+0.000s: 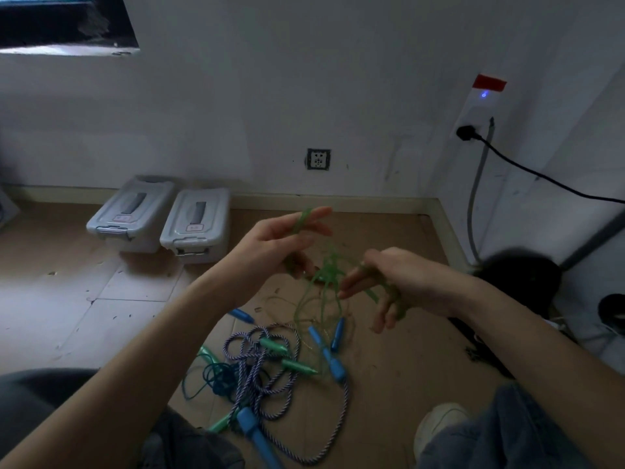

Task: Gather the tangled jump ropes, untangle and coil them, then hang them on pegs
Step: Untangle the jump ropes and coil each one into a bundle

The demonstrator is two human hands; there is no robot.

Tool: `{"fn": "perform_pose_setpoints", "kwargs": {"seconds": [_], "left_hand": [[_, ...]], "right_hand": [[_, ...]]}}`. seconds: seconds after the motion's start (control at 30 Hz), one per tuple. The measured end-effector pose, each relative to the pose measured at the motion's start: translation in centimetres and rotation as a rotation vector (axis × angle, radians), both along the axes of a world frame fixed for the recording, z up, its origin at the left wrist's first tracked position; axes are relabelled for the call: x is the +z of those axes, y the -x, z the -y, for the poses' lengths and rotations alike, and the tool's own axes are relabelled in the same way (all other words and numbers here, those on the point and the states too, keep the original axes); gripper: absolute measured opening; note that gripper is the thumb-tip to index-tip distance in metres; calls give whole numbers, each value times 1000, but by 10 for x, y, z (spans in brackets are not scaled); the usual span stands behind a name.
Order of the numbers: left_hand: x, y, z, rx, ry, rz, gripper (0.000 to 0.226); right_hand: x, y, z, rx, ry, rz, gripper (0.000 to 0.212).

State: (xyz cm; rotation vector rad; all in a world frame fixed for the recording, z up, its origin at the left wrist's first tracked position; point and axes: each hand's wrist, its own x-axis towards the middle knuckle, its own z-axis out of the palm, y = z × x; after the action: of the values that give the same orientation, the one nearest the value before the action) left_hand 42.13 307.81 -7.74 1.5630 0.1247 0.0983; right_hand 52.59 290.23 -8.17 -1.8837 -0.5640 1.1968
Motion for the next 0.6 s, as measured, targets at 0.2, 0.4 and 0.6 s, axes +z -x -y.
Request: {"fn": "perform_pose_setpoints", "kwargs": {"seconds": [0.2, 0.4, 0.6], "left_hand": [[6, -1, -4, 190, 187, 59, 34], [-9, -2, 20, 35, -212, -69, 13], [-25, -7, 23, 111, -264, -220, 16]], "right_hand": [[2, -14, 3, 87, 77, 313, 10], [-1, 4, -3, 292, 175, 388, 42], [-2, 18, -14, 179, 101, 961, 51]]}}
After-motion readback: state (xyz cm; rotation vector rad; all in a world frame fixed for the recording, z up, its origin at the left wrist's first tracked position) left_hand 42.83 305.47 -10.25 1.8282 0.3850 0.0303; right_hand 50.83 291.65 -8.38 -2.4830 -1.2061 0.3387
